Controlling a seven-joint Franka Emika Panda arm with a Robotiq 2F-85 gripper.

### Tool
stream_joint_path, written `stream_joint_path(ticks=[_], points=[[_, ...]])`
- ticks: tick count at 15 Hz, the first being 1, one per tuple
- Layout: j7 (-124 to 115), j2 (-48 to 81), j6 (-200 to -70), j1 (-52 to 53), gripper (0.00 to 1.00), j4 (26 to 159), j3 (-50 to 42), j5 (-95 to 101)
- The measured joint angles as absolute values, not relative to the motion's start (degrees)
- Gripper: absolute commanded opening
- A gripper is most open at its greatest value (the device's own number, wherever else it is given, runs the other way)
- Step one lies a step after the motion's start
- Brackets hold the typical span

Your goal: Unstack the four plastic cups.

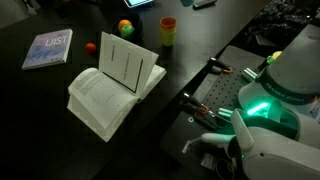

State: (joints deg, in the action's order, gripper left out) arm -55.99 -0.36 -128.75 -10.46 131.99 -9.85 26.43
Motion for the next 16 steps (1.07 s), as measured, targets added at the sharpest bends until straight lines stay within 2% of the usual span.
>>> stream_joint_path(ticks=[16], points=[[-60.3, 10.1, -149.3, -11.5, 0.02, 141.8, -14.6, 21.8]])
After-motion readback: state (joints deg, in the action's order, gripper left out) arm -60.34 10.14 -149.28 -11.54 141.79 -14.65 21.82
